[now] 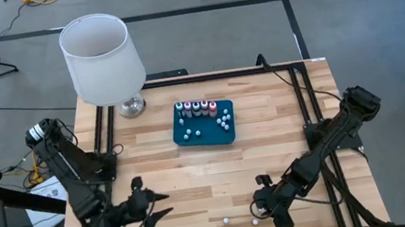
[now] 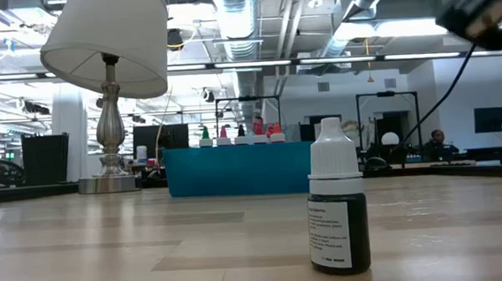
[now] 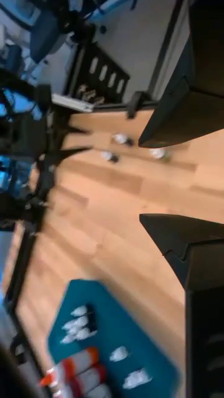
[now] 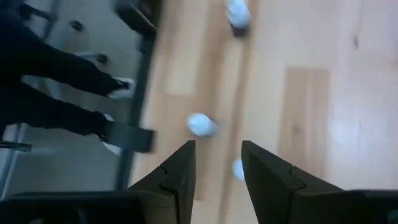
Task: Pick & Place food coloring
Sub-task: Put the top small green food coloring bottle into the bin
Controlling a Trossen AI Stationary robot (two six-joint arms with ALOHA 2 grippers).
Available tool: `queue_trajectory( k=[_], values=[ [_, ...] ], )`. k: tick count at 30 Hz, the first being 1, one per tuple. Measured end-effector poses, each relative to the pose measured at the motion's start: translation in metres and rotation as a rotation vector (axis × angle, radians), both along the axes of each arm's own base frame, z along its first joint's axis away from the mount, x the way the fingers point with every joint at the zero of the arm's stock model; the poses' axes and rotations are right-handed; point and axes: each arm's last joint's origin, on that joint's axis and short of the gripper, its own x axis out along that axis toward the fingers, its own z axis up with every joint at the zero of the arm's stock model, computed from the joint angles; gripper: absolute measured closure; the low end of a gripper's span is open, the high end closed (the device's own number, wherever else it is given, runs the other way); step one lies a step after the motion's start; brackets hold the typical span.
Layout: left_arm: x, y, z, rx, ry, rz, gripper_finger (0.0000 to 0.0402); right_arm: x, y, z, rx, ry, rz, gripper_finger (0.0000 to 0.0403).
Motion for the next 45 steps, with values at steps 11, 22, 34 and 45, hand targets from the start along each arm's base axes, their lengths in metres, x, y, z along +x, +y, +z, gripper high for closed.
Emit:
queue_trajectory(
  k=[11,22,34,45],
  values=[
    [-0.030,-0.018,-0.003,-0.034,-0.086,-0.001,0.0226,0.012,-0.007,-0.025,-0.005,0.149,-0.051,0.0285],
    [-0.031,-0.018,-0.004,-0.045,-0.082,0.002,0.0226,0.011,-0.004,-0.033,-0.051,0.157,0.005,0.0285],
    [-0.032,-0.015,-0.007,-0.055,-0.069,0.028,0.0226,0.009,-0.002,-0.042,-0.100,0.167,0.025,0.0285],
    [-0.032,-0.013,-0.008,-0.054,-0.068,0.040,0.0226,0.010,-0.002,-0.042,-0.109,0.154,0.036,0.0285]
  ],
)
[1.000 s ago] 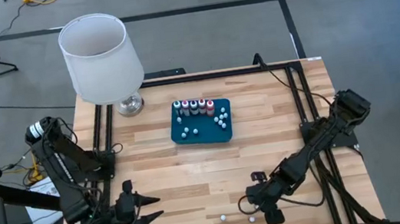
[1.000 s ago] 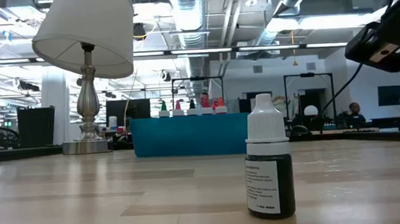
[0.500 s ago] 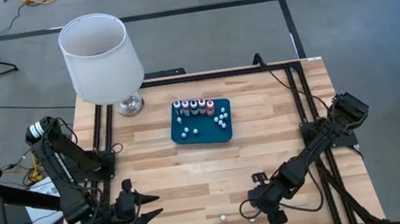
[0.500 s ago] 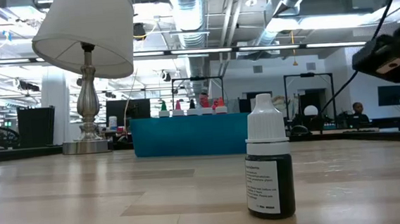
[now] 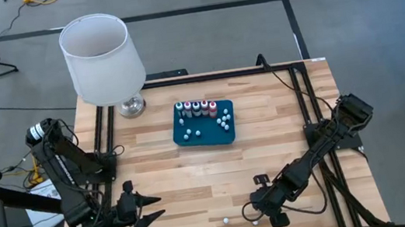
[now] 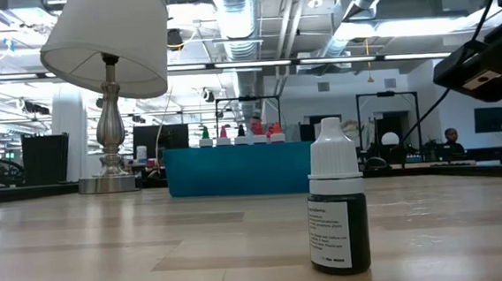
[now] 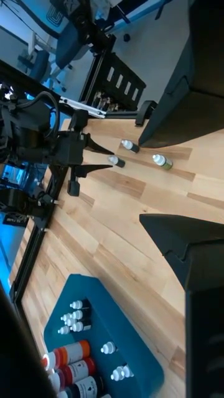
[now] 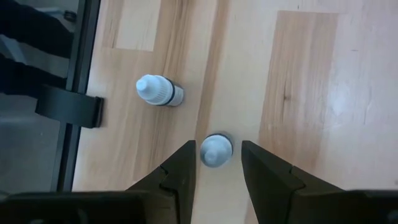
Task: Pick & Place food coloring
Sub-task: Put the top small green food coloring bottle into the bin
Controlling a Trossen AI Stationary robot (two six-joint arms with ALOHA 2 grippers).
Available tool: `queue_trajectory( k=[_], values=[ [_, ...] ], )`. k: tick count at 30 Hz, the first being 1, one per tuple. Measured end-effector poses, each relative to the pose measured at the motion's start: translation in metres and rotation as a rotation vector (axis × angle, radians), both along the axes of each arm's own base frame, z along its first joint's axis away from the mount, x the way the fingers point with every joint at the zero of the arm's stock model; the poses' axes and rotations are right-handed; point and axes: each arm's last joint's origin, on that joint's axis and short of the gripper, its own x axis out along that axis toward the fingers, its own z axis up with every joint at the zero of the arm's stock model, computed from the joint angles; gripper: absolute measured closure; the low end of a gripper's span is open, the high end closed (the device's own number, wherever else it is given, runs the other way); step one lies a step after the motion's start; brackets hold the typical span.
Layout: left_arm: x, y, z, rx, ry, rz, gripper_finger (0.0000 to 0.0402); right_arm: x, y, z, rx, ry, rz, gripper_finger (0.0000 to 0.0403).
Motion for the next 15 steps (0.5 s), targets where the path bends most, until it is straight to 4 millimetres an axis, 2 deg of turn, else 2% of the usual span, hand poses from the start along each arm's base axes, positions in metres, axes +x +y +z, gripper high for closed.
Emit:
queue_trajectory(
  k=[9,15],
  values=[
    [0.0000,0.0001,-0.0002,-0.001,0.001,0.001,0.0226,0.0003,-0.0005,0.0000,-0.015,-0.011,-0.009,0.0286],
    [0.0000,0.0002,-0.0003,0.000,0.001,0.001,0.0226,0.0003,-0.0005,0.0000,-0.014,-0.010,-0.009,0.0309]
  ],
)
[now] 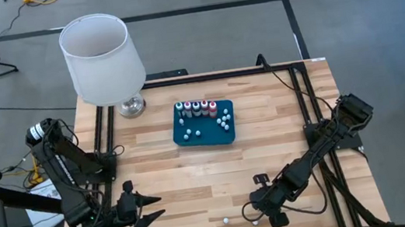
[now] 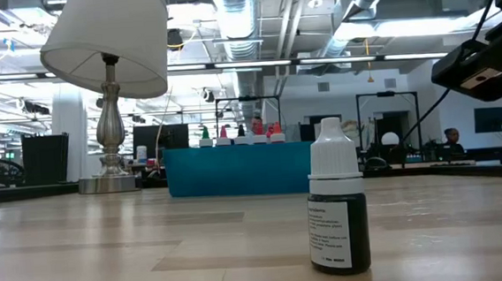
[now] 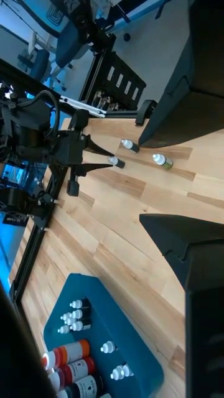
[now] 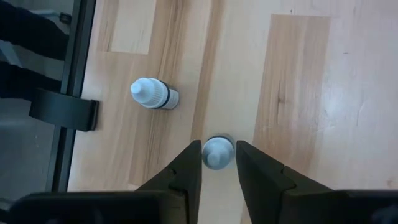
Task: Pick & Place food coloring
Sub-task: Put the top small green food coloring bottle into the bin
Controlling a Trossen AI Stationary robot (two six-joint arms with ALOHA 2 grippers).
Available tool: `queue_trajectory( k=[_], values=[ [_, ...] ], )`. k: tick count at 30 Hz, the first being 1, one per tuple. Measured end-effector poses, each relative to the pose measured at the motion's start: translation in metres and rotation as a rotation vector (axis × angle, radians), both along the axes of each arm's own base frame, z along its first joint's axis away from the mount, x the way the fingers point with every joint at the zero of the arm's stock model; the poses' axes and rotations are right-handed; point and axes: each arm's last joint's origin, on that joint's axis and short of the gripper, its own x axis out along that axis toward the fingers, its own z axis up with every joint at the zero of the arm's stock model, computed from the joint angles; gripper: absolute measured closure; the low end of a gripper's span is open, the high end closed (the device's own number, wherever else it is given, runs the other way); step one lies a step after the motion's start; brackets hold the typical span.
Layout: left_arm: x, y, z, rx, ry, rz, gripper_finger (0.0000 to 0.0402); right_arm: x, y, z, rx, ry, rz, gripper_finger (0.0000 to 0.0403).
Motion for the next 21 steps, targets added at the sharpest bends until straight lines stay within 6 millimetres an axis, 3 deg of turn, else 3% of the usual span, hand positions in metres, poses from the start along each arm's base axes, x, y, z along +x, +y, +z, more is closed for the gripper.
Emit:
queue_trajectory(
  k=[8,21],
  values=[
    [0.0000,0.0000,0.0000,0.000,0.000,0.000,0.0226,0.0001,0.0001,0.0001,0.004,0.001,-0.008,0.0346],
    [0.0000,0.0001,-0.0001,0.001,0.000,0.000,0.0226,0.0002,-0.0001,0.0002,0.018,0.012,-0.050,0.0352]
  ],
)
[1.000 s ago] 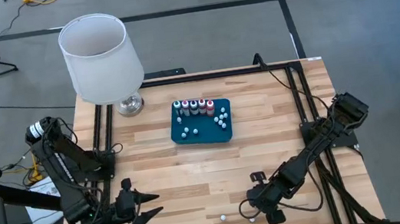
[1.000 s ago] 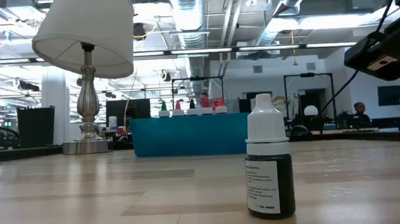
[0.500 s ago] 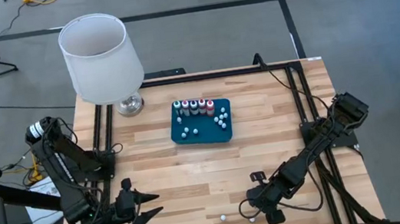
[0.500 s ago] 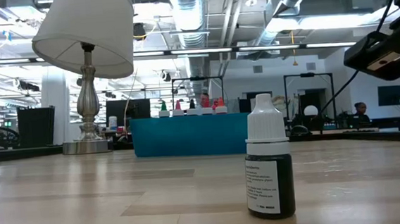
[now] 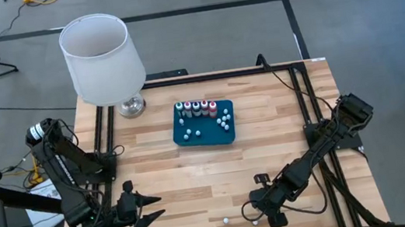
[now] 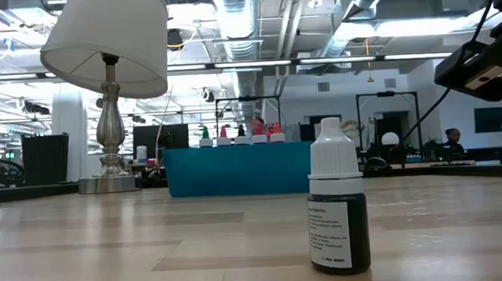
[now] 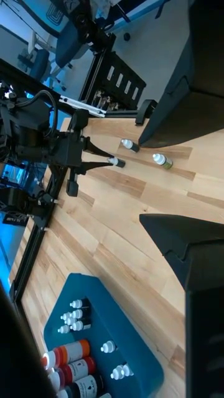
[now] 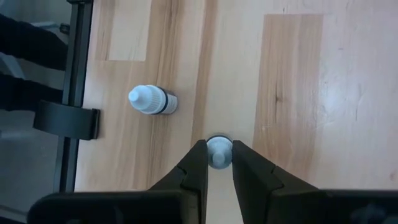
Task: Pick & Place food coloring
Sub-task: Put the top small green food coloring bottle into the bin
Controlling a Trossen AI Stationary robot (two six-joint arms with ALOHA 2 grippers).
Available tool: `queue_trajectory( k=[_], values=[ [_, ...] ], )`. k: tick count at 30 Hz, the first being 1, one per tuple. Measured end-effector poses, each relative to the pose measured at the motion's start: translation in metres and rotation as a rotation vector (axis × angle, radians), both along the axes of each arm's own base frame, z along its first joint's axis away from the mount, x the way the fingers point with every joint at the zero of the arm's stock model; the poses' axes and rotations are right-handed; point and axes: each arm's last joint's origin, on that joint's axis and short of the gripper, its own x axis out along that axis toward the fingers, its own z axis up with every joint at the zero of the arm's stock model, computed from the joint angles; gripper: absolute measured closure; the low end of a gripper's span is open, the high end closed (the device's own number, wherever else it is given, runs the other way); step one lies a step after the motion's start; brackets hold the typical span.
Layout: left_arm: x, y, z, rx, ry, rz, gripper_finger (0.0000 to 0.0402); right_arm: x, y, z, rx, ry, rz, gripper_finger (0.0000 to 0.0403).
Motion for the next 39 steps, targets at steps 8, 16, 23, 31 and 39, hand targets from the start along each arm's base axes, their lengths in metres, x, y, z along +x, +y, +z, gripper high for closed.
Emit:
queue_trajectory(
  k=[8,16,23,31,39],
  values=[
    [0.000,0.000,0.000,-0.001,0.000,0.000,0.0226,0.004,-0.006,0.007,0.020,-0.003,-0.043,0.0353],
    [0.000,0.000,0.000,-0.001,0.001,-0.001,0.0226,0.027,-0.016,0.035,0.034,-0.062,-0.044,0.0353],
    [0.000,0.000,0.000,-0.002,0.005,-0.005,0.0226,0.051,-0.041,0.065,-0.004,-0.057,-0.060,0.0353],
    [0.000,0.000,0.000,0.004,0.001,-0.002,0.0226,0.076,-0.086,0.096,-0.041,-0.062,-0.132,0.0353],
    [0.002,0.002,0.001,0.016,-0.030,0.035,0.0226,0.095,-0.145,0.114,-0.057,-0.093,-0.267,0.0353]
  ],
)
